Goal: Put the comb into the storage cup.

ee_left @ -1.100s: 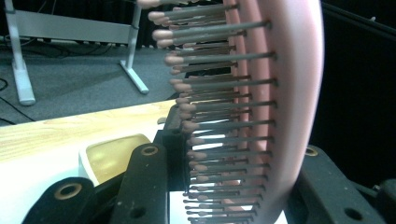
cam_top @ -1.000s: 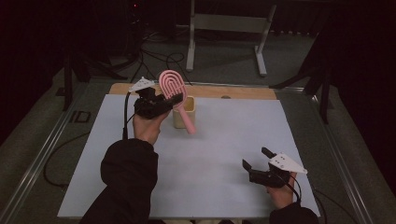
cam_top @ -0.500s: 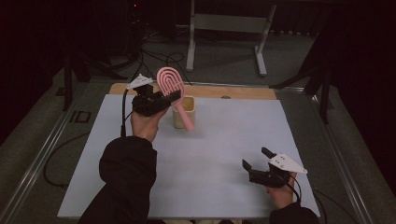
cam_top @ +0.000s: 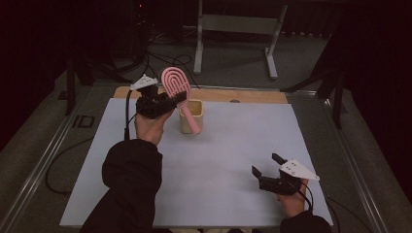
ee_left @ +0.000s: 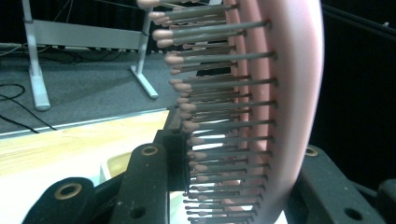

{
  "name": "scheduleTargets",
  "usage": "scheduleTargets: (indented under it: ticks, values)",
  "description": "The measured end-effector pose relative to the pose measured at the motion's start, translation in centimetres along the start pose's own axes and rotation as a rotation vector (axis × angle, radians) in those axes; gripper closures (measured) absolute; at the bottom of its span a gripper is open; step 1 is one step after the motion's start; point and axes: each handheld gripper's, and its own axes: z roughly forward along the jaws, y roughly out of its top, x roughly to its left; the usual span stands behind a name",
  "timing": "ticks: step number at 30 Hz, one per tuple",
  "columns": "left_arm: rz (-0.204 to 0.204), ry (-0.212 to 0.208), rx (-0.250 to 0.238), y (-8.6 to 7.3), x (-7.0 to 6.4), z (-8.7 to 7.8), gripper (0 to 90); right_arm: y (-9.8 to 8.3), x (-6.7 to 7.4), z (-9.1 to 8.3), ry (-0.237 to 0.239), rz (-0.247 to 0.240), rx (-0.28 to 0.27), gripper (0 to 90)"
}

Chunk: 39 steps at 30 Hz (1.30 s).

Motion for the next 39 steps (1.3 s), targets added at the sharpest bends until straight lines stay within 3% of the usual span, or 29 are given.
scheduleTargets:
  ticks: [16, 39]
  values:
    - [0.003, 0.021, -0.01, 0.8, 0.3, 0.0, 64.5, 0.0, 0.0, 0.0, 0.001, 0.0, 0.0, 9.6]
    - [-0.007, 0.087, -0.015, 1.7, 1.7, 0.6, 64.5, 0.0, 0.0, 0.0, 0.002, -0.002, 0.001, 9.6]
